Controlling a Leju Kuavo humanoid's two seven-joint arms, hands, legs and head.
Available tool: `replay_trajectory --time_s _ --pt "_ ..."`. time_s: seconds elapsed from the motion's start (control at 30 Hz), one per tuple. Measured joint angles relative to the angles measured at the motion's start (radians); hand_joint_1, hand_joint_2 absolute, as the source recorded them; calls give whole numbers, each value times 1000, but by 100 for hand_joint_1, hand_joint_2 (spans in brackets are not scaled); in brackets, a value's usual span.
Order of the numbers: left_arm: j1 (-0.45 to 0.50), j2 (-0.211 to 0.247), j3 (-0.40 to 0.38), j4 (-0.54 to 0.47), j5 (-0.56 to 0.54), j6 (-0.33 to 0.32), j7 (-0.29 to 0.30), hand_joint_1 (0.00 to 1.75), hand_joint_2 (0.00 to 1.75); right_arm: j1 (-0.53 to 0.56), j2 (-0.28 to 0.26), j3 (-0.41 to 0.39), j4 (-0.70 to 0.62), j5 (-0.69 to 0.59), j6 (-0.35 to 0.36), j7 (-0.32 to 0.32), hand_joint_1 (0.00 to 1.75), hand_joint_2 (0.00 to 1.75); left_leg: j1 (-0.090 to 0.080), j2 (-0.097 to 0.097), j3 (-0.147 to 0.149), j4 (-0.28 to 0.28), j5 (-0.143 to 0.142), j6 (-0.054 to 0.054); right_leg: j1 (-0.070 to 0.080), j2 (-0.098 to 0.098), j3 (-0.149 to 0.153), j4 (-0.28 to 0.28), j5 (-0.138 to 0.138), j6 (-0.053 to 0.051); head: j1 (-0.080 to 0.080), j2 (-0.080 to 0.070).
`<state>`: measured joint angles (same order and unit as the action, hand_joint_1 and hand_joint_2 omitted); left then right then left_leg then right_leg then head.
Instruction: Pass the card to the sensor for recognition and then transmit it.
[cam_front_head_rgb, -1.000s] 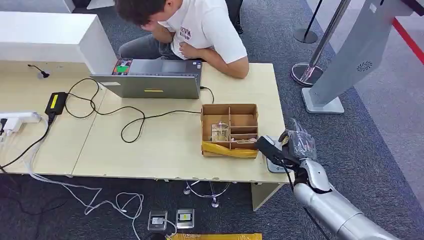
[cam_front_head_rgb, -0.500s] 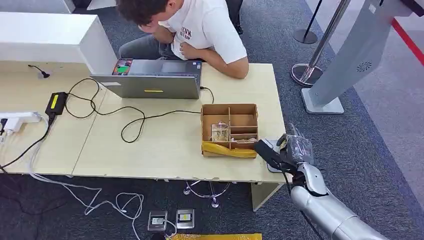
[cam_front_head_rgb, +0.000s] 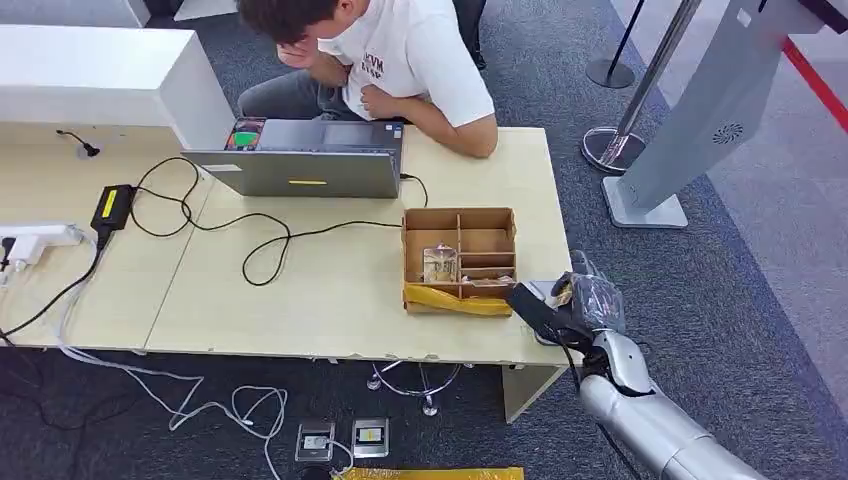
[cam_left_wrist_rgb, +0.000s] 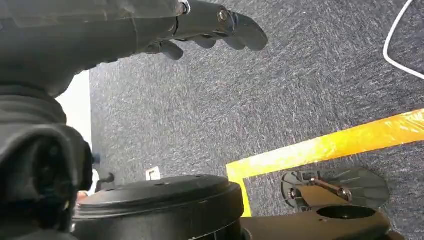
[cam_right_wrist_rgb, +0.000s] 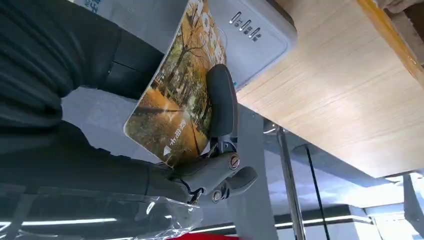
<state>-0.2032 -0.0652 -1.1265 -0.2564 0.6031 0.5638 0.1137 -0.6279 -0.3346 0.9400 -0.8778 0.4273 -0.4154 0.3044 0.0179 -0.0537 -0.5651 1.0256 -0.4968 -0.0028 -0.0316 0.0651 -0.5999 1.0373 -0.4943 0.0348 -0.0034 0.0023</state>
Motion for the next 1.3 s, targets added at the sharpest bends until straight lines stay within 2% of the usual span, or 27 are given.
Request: replay_trajectory --time_s 0.43,0.93,1.1,1.3 --pt "-2 -1 0 0 -30 0 2 0 0 -69 3 -20 -26 58 11 22 175 175 0 0 -1 0 0 0 0 0 -1 0 0 0 0 0" --pt "-9 -2 -1 0 -57 -9 7 0 0 -316 16 -23 -131 125 62 40 175 175 0 0 -1 0 0 0 0 0 -1 0 0 0 0 0" --pt "-11 -2 -1 0 -69 -14 7 0 0 -362 51 -2 -131 125 78 40 175 175 0 0 -2 0 0 0 0 0 -1 0 0 0 0 0" --pt "-20 -3 -2 0 -84 -20 14 0 0 -419 134 40 -71 130 110 11 175 175 0 -1 -2 0 1 -1 0 0 -1 1 0 0 0 0"
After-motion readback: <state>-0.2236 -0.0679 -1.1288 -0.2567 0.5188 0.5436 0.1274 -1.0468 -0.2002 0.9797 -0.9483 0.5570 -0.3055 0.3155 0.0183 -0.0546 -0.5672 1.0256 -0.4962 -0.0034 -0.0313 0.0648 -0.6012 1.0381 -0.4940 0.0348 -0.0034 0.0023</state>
